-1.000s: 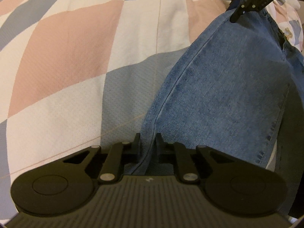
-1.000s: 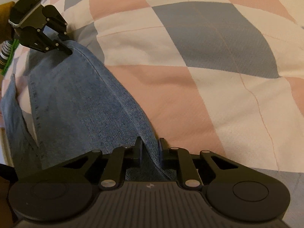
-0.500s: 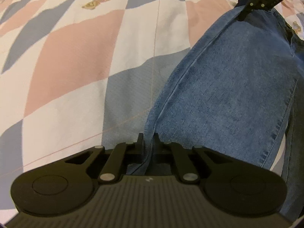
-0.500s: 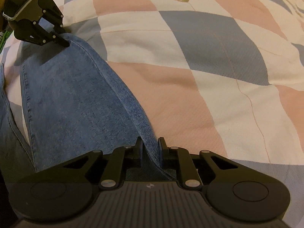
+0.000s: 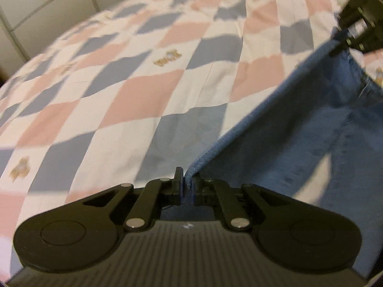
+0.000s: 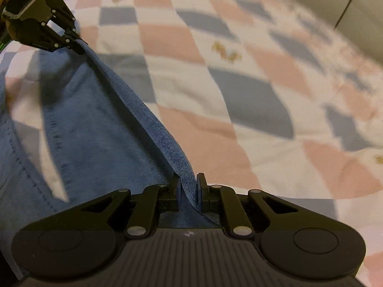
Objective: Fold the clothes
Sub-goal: 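Lift the leg edges with both grippers and fold them over onto the jeans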
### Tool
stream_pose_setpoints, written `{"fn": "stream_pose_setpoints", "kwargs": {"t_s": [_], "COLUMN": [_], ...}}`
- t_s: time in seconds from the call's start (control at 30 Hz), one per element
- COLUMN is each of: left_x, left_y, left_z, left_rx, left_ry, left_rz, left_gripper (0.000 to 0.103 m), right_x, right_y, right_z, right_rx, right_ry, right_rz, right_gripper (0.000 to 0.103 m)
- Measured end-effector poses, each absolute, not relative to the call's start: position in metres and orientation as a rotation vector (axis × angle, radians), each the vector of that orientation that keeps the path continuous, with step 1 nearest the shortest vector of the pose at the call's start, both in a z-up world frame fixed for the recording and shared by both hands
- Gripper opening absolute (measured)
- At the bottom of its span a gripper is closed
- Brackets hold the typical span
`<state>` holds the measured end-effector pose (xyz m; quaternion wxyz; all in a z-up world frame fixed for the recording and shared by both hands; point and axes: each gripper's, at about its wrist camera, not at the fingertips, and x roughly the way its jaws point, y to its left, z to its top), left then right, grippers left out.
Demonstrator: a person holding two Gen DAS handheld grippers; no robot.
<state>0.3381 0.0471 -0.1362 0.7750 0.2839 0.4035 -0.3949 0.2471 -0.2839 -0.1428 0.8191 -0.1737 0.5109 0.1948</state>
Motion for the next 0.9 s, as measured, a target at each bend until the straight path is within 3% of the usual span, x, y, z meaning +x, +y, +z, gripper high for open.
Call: {"fn": "stream_pose_setpoints", "kwargs": {"t_s": [0.2,0.43,0.5,0.53,0.57,0.6,0.67,0.9], "left_x": [0.209,0.098,0.084,0.080,0.080,0.078,0.072,0.062], "left_y": [0.087,0.113,0.109,0.107,0.107,0.109,0.113,0.109], "left_z": [-0.122,-0.197,-0.199,-0.196,-0.190,-0.184,-0.174,-0.157], "left_rx": [0.504,0.469,0.482,0.471,0.427,0.387,0.324,0.330], "left_ry": [0.963,1.245,1.233,1.222,1.231,1.226,1.217,1.191], "left_rz": [-0.703,-0.530,-0.478,-0.459,-0.454,-0.453,-0.447,-0.375], "left_gripper": [0.005,0.013,0.013,0.020,0.027,0.037,0.039,0.037], "right_x": [0.130,-0.005,-0.027,-0.034,-0.040,-0.046,-0.058,-0.082], "right_y": [-0.247,-0.219,-0.217,-0.218,-0.222,-0.226,-0.248,-0.348], "right_z": [-0.108,-0.154,-0.184,-0.194,-0.197,-0.199,-0.191,-0.189], "right_rx": [-0.382,-0.207,-0.146,-0.110,-0.078,-0.046,0.044,0.485], "right_ry": [0.987,1.168,1.255,1.301,1.325,1.346,1.318,1.254], "right_rz": [0.408,0.457,0.448,0.446,0.421,0.393,0.324,-0.008], "right_gripper": [0.011,0.012,0.017,0.021,0.034,0.041,0.054,0.056]}}
